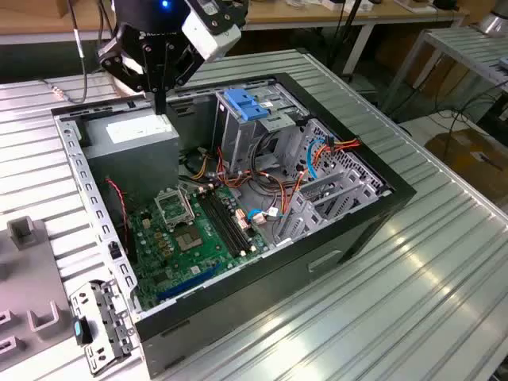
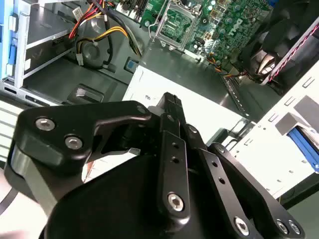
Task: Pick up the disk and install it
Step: 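Reach for the disk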
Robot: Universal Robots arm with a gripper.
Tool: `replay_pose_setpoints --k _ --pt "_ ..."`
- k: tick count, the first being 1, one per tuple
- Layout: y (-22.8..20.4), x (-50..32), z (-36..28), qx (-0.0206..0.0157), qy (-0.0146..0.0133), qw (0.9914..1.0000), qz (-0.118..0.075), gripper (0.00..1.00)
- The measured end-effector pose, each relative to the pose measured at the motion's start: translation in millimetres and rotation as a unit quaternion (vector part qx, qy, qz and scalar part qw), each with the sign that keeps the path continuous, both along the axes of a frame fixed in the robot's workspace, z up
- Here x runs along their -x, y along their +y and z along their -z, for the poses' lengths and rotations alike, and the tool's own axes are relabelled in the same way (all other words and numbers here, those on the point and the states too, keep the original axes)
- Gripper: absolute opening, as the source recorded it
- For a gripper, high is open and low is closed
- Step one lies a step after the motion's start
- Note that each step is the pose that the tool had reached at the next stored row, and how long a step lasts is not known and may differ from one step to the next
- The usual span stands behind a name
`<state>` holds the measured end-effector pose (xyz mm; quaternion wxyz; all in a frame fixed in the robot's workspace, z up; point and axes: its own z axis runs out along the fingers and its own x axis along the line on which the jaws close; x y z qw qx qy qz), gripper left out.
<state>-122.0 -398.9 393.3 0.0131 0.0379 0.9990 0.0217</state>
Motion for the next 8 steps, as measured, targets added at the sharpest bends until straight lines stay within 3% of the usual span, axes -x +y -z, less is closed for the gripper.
replay_pose_setpoints --k 8 --pt "0.0 11.2 0.0 -0.0002 0.0000 1.00000 0.000 0.11"
